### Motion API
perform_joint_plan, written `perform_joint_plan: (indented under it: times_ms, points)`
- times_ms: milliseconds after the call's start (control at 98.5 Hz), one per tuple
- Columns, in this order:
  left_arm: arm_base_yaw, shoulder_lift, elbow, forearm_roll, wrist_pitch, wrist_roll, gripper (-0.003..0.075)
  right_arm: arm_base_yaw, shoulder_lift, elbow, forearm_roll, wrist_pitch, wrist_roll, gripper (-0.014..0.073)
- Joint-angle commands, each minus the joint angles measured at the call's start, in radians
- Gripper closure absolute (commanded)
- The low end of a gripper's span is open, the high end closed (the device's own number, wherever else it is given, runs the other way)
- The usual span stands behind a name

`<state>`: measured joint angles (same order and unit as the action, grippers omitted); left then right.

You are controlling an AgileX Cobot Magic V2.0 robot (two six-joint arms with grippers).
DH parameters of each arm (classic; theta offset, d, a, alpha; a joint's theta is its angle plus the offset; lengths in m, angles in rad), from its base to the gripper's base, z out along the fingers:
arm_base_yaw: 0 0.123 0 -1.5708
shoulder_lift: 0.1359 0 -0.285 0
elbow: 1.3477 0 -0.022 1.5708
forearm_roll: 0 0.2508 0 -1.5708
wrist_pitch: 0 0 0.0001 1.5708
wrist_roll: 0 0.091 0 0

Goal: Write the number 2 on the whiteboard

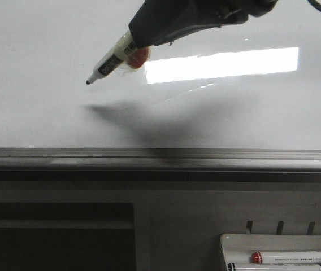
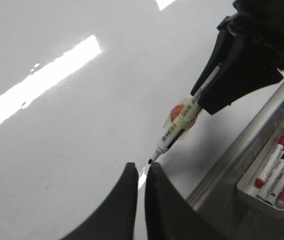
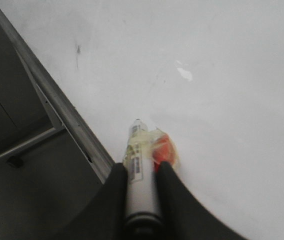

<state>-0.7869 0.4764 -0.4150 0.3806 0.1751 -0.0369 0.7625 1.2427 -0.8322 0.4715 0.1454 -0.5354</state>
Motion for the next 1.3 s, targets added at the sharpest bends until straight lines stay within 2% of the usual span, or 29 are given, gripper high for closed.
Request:
perform_joint_plan:
  times_ms: [0,122,264,437,528,619,752,894,1056,1290]
  points:
    - [0.027,-0.004,-0.038,-0.022,-0.072,-0.029,0.0741,-0.015,0.018,-0.059,-0.036,-0.089,-0.007,0.0657]
    - [0.040,-0.004,-0.038,-0.026,-0.079,-0.029,0.0741,-0.050,0.049,-0.091,-0.051,-0.127,-0.007,0.0657]
    - [0.040,-0.004,-0.038,-0.031,-0.079,-0.029,0.0741,-0.142,0.041,-0.102,-0.059,-0.133,-0.007,0.0657]
    - [0.040,-0.004,-0.038,-0.033,-0.079,-0.029,0.0741,-0.214,-0.046,-0.072,-0.059,-0.018,-0.007,0.0654]
    - [0.040,-0.004,-0.038,-0.033,-0.079,-0.029,0.0741,-0.217,-0.092,-0.021,-0.059,0.052,-0.002,0.0654]
    - [0.040,-0.004,-0.038,-0.033,-0.079,-0.029,0.0741,-0.194,-0.107,0.043,-0.043,0.064,0.010,0.0654]
    - [0.040,-0.004,-0.038,-0.033,-0.079,-0.029,0.0741,-0.112,-0.054,0.067,-0.040,0.003,0.010,0.0654]
    - [0.040,-0.004,-0.038,-0.033,-0.079,-0.029,0.0741,-0.037,0.046,0.019,-0.040,-0.077,0.010,0.0654]
    - [0.040,-0.004,-0.038,-0.033,-0.077,-0.027,0.0741,-0.058,0.065,-0.011,-0.040,-0.062,0.010,0.0654]
    - [0.040,-0.004,-0.038,-0.022,-0.077,-0.027,0.0741,-0.180,-0.069,0.131,-0.039,-0.011,0.022,0.0654]
